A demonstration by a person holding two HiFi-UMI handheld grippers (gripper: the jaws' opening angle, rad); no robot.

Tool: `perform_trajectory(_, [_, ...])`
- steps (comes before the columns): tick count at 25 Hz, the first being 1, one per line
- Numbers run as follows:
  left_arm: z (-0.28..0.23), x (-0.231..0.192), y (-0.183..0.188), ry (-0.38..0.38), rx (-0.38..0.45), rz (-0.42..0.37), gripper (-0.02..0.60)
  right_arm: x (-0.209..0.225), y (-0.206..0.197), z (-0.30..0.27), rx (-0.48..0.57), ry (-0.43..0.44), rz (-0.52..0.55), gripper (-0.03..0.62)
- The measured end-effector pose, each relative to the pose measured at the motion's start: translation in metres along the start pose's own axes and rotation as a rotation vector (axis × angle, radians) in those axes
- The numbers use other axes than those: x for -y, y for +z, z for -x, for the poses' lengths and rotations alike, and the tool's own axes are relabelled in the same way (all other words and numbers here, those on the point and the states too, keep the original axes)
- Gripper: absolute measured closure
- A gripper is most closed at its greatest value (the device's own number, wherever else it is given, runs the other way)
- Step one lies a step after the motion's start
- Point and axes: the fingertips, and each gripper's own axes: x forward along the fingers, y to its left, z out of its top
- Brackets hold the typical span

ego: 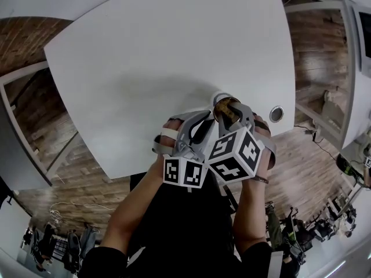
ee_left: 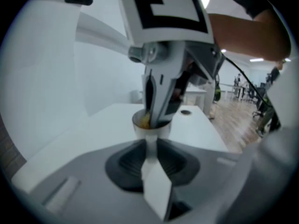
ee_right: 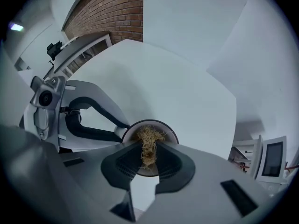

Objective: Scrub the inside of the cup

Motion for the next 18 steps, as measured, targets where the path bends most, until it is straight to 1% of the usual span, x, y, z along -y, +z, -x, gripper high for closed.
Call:
perform_trajectory(3, [-0.001,0.000,0.001,0.005,-0.008,0.001,0.506,0.000,-0.005,0.016,0.018,0.000,-0.013,0.536])
perform_trajectory(8, [-0.001,-0.001,0.000,0.007,-0.006,0.012,0.506,0.002,-0.005,0.057,0.058,-0.074,-0.018,0.537])
perform_trajectory(11, [0.000,-0.001,0.000,0.003,-0.005,0.023,0.506,0.003,-0.008,0.048,0.057,-0.076,-0.027,0.536])
perform_trajectory(14, [-0.001,-0.001,0.001,0.006,-0.009,0.007,0.508,0.005,-0.010,0.027,0.035,-0.062,-0.031,0.537])
perform_trajectory(18, [-0.001,-0.002,0.001,0.006,-0.007,0.001,0.508,0.007,-0.005,0.003,0.018,-0.063,-0.010,0.537])
